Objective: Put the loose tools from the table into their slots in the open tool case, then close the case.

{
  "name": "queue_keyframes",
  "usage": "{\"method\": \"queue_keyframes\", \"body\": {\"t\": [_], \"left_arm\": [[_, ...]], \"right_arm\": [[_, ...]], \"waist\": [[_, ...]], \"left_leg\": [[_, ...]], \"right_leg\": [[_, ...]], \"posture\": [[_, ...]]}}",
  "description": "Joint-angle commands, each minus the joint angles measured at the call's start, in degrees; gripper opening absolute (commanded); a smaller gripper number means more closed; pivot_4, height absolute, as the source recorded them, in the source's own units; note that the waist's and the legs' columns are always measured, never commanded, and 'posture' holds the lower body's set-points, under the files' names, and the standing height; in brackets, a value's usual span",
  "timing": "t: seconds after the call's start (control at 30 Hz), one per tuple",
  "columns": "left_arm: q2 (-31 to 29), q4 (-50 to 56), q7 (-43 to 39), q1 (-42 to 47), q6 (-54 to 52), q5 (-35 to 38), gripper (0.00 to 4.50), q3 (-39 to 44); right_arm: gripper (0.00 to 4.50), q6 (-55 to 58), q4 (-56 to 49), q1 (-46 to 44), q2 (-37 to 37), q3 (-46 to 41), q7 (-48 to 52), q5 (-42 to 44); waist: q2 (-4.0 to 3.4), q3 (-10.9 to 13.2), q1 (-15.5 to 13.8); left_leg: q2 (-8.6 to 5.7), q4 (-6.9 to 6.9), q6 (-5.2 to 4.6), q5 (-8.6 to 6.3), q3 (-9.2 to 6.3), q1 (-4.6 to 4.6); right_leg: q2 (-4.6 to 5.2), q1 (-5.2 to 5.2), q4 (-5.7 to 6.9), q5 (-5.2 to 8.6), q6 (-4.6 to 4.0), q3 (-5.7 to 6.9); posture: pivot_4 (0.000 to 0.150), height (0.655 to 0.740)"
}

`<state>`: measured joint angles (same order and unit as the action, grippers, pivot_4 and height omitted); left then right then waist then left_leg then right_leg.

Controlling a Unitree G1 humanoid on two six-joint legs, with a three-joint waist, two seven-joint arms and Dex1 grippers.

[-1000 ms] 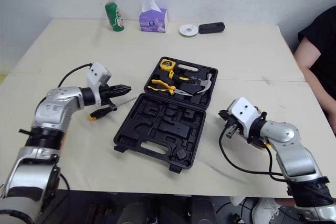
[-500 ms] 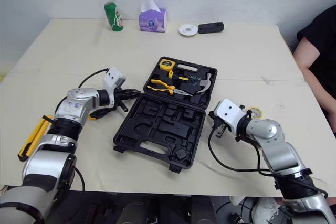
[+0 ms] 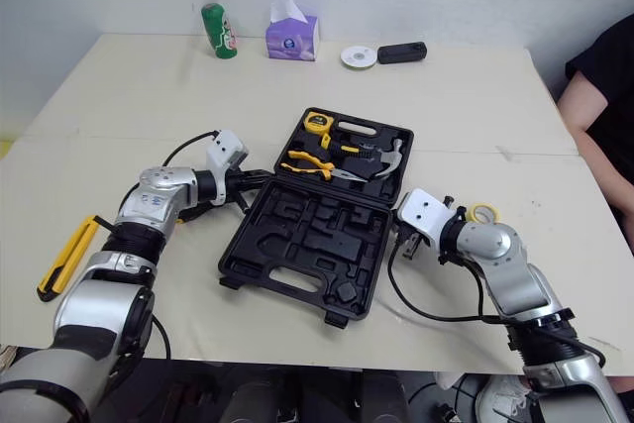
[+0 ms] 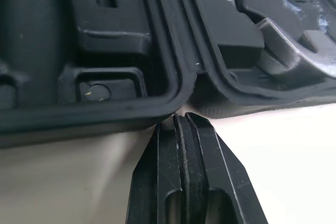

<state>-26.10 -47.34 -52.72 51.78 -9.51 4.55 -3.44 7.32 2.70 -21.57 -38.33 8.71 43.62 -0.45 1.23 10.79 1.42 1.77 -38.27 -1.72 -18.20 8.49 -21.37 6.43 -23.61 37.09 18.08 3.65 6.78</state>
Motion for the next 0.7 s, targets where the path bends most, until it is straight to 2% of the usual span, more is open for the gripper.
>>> {"method": "queue_keyframes", "body": {"t": [0.03,0.33,0.7], "left_arm": [[-0.5,5.6,-4.3,-1.0,2.8,0.0,0.0,-1.4],[-2.6,18.8,-9.3,-6.5,7.3,1.0,0.0,-2.1],[-8.1,33.5,-11.5,-15.9,0.9,1.5,0.0,-2.3]], "right_arm": [[0.05,-3.2,0.8,-1.7,0.8,0.6,1.3,-0.4],[0.05,-7.5,3.3,-3.3,1.3,1.4,4.5,-1.2],[0.05,-10.3,2.5,-4.0,3.1,2.3,7.8,-1.4]], "waist": [[0.0,0.0,0.0],[0.0,0.0,0.2],[0.0,0.0,0.2]], "left_leg": [[0.0,0.0,0.0,0.0,0.0,0.0],[0.02,-0.04,0.0,0.0,0.0,0.01],[0.04,-0.02,0.0,0.0,-0.02,0.0]], "right_leg": [[0.0,0.0,0.0,0.0,0.0,0.0],[0.01,0.0,0.03,0.0,0.0,-0.03],[0.01,0.0,0.02,0.0,0.0,-0.02]], "posture": [[0.15,0.74],[0.15,0.74],[0.15,0.74]]}}
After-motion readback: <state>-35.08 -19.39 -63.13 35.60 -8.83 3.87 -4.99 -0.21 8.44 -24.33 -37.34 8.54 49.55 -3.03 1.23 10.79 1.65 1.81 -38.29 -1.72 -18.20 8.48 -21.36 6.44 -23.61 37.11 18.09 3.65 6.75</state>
